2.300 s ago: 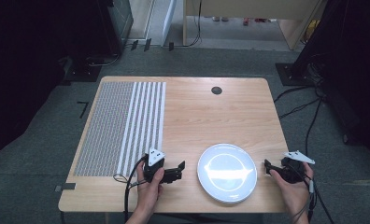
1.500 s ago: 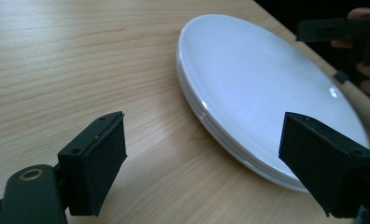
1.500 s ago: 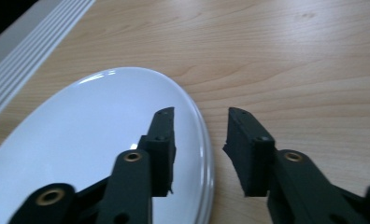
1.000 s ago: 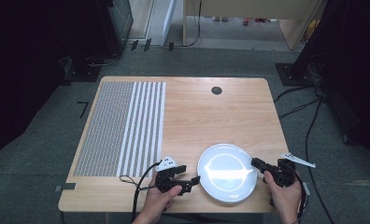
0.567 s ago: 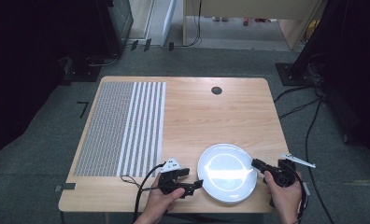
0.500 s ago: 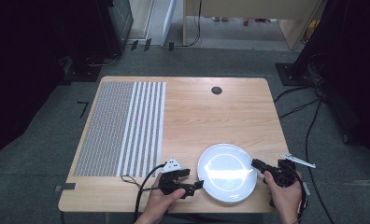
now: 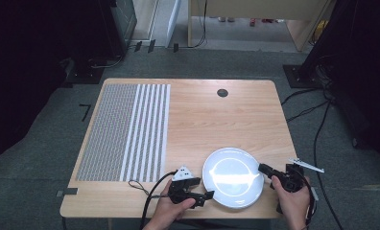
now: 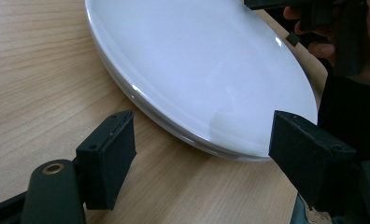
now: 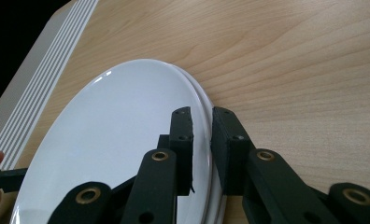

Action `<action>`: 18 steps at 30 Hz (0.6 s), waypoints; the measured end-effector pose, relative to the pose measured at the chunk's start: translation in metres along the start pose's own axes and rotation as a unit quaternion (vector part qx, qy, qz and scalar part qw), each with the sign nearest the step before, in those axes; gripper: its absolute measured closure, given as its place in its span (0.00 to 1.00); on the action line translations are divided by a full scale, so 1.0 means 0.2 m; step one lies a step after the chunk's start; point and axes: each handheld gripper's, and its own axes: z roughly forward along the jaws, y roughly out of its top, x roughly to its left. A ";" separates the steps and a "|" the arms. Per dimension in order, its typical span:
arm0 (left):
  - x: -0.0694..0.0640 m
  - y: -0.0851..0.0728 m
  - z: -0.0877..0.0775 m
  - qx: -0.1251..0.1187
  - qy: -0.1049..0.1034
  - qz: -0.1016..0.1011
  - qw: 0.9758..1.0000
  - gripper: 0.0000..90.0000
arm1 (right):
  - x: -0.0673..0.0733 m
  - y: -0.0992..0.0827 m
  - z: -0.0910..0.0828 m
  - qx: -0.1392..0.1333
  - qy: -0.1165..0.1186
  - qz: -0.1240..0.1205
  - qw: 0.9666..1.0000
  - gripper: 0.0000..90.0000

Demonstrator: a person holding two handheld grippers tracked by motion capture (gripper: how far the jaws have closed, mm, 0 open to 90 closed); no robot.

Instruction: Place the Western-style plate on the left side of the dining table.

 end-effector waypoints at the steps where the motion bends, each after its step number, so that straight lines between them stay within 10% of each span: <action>1: 0.00 0.00 0.00 0.000 -0.001 0.001 1.000 0.26 | 0.00 0.00 0.00 0.000 0.000 0.001 1.000 0.89; 18: -0.02 -0.01 0.02 0.001 -0.006 0.003 1.000 0.26 | 0.00 0.00 0.00 0.000 0.004 0.004 1.000 0.88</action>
